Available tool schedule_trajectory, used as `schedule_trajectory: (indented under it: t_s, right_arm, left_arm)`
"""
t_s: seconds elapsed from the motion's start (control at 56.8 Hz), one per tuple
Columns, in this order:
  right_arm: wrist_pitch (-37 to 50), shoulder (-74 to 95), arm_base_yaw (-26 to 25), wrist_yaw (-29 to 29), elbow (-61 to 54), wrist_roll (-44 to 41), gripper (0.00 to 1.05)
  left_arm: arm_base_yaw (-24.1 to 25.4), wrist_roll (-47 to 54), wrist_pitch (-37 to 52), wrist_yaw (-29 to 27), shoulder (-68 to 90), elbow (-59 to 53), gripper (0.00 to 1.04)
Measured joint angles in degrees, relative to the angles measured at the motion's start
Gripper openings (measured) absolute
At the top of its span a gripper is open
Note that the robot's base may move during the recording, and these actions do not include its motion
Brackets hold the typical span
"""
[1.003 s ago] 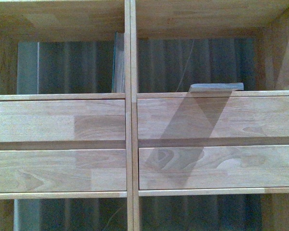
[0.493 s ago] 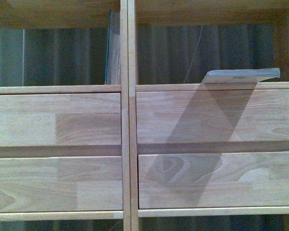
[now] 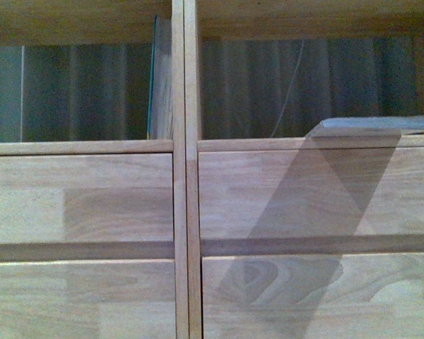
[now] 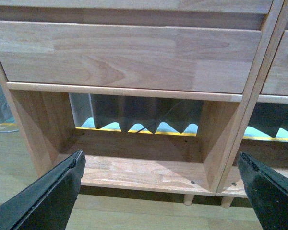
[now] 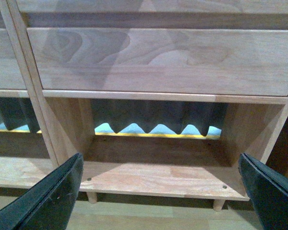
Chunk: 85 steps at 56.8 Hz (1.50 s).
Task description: Organize books on shelf
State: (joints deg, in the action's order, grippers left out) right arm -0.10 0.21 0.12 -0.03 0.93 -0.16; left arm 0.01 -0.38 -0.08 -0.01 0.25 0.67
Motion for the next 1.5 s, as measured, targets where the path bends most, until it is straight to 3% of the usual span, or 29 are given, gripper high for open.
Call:
schedule_trajectory:
  t_s: [0.37,0.422,0.475,0.528,0.563,0.757,0.986,1.496]
  right_arm:
    - [0.0,0.0,0.0,0.0,0.0,0.2,0.98]
    - [-2.9,1.4,-1.7,-5.9,1.0,2.4,0.98]
    - [-7.8,6.3,-5.4,-16.2,4.0,7.5,0.98]
    - [-5.7,12.7,-6.7,-22.7,7.5,15.0,0.98]
    - [-1.8,17.2,-6.2,-24.0,10.8,20.4,0.98]
    - [18.2,41.1,0.5,-19.0,25.6,43.1,0.98]
    - [30.3,67.4,2.9,-11.0,36.8,63.3,0.98]
    - [31.1,93.4,3.1,-0.1,56.2,76.1,0.98]
  left_arm:
    - [0.0,0.2,0.0,0.0,0.0,0.0,0.98]
    - [0.0,0.1,0.0,0.0,0.0,0.0,0.98]
    - [0.0,0.1,0.0,0.0,0.0,0.0,0.98]
    - [0.0,0.1,0.0,0.0,0.0,0.0,0.98]
    - [0.0,0.1,0.0,0.0,0.0,0.0,0.98]
    - [0.0,0.1,0.0,0.0,0.0,0.0,0.98]
    - [0.0,0.1,0.0,0.0,0.0,0.0,0.98]
    - [0.0,0.1,0.0,0.0,0.0,0.0,0.98]
